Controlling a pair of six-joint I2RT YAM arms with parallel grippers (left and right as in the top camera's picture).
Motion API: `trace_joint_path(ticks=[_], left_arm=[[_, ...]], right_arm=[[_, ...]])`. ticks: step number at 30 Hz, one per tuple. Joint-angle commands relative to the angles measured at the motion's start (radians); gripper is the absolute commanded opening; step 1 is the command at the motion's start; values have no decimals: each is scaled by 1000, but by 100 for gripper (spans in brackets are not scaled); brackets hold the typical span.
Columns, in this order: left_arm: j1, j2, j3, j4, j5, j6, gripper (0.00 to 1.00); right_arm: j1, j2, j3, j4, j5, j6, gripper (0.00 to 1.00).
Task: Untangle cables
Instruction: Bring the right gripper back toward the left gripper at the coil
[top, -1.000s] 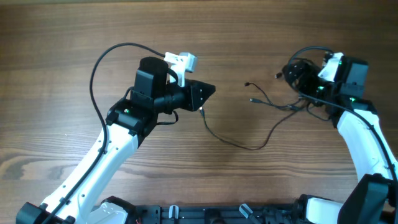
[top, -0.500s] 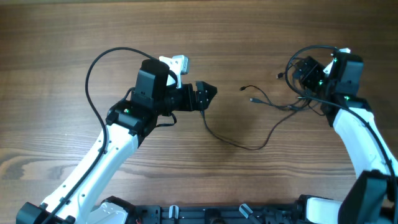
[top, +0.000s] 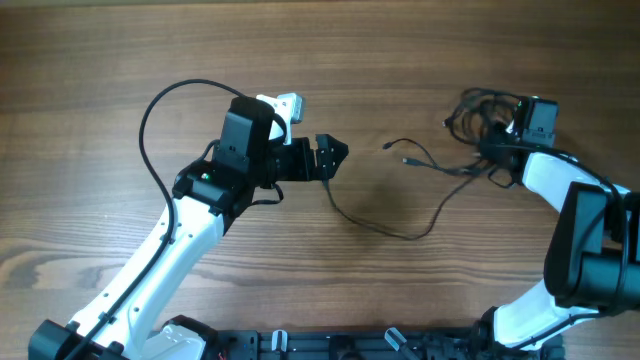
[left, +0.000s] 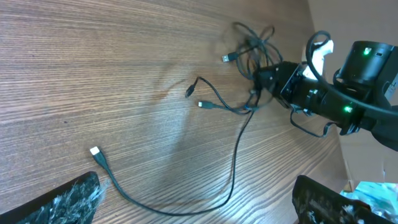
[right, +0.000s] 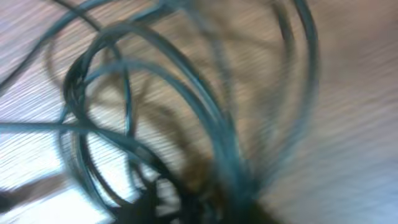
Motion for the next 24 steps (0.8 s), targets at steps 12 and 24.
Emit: trace_joint_path(ticks=[12, 24], left_arm=[[-5, 6, 8, 0, -10, 5, 100], [-5, 6, 8, 0, -11, 5, 100]], right_arm=[[418, -29, 10, -2, -606, -56, 5], [418, -362, 10, -272, -239, 18, 65]])
